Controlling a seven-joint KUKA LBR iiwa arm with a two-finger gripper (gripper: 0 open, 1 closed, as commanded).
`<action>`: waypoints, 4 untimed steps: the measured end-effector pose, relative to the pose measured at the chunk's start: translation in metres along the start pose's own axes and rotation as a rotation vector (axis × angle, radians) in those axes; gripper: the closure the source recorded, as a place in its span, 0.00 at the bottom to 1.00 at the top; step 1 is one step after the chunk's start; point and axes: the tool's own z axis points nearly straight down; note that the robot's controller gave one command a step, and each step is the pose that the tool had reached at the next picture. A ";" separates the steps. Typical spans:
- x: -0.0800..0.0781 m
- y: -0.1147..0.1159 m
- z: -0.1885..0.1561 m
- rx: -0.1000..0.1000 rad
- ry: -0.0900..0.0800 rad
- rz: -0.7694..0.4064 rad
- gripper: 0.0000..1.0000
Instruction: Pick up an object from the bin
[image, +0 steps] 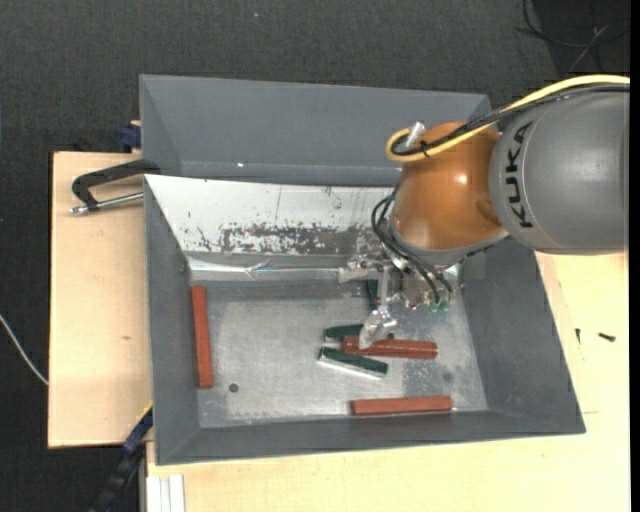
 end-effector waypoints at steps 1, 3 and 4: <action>0.010 -0.013 0.014 0.001 0.003 -0.112 1.00; 0.012 -0.013 0.016 0.000 0.010 -0.112 1.00; 0.013 -0.012 0.017 -0.001 0.010 -0.113 0.00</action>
Offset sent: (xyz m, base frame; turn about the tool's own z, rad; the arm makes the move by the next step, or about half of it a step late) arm 0.0000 0.0000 0.0000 0.0000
